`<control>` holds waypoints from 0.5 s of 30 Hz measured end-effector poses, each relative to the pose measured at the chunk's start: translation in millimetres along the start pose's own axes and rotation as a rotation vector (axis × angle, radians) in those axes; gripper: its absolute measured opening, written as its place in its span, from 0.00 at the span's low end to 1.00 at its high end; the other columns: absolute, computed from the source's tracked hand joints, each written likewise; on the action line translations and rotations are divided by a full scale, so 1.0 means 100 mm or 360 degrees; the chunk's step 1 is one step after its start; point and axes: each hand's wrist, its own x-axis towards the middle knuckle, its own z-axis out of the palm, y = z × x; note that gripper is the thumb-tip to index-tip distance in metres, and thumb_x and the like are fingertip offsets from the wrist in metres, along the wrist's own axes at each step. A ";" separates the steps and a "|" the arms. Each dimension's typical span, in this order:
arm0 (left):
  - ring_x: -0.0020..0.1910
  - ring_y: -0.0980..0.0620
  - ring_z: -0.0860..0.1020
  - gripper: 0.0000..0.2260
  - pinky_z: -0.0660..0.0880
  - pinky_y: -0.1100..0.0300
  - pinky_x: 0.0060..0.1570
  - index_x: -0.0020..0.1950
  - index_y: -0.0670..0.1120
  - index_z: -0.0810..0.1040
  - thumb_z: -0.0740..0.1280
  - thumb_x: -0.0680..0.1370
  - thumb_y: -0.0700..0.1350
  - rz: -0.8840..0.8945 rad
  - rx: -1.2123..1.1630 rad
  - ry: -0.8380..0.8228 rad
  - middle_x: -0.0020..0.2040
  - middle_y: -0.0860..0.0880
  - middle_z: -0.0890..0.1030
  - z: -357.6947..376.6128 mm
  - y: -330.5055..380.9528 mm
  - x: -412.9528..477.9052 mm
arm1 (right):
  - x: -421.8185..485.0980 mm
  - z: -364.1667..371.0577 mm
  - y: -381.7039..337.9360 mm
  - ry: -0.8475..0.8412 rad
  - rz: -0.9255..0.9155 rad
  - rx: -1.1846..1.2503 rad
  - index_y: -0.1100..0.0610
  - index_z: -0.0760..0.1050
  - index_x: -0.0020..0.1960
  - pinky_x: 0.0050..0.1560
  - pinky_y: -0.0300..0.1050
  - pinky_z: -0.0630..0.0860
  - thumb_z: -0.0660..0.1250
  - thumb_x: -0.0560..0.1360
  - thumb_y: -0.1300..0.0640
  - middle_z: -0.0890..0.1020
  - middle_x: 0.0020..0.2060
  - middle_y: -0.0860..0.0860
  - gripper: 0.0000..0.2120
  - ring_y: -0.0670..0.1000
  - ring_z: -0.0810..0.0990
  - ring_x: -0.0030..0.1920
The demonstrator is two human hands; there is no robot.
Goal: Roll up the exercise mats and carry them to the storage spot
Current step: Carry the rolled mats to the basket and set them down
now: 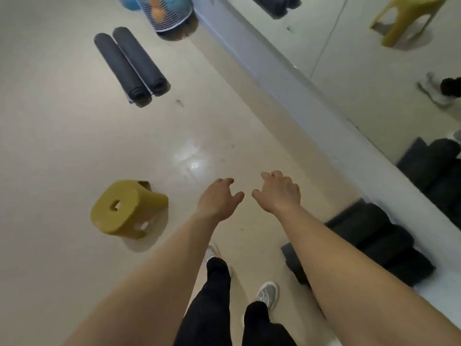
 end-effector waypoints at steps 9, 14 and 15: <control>0.73 0.44 0.69 0.27 0.71 0.48 0.65 0.80 0.47 0.63 0.62 0.83 0.56 -0.0312 -0.0116 0.0344 0.78 0.47 0.66 -2.11 -1.95 -0.25 | 0.36 -0.86 -3.11 0.0027 -0.0612 -0.0544 0.51 0.62 0.79 0.65 0.55 0.68 0.60 0.80 0.43 0.68 0.74 0.55 0.30 0.59 0.70 0.70; 0.70 0.44 0.71 0.25 0.72 0.49 0.62 0.77 0.47 0.66 0.62 0.82 0.56 -0.0470 -0.0235 0.0466 0.74 0.47 0.69 -3.10 -2.79 0.02 | 0.81 -1.26 -4.42 0.0084 -0.0763 -0.0633 0.51 0.63 0.79 0.65 0.55 0.68 0.61 0.80 0.42 0.69 0.73 0.55 0.30 0.59 0.71 0.69; 0.70 0.44 0.72 0.25 0.73 0.49 0.62 0.77 0.47 0.66 0.62 0.82 0.56 -0.0495 -0.0259 0.0479 0.74 0.46 0.70 -3.29 -2.93 0.12 | 0.94 -1.34 -4.64 0.0096 -0.0785 -0.0653 0.51 0.63 0.78 0.64 0.55 0.69 0.61 0.80 0.42 0.70 0.72 0.55 0.29 0.59 0.71 0.69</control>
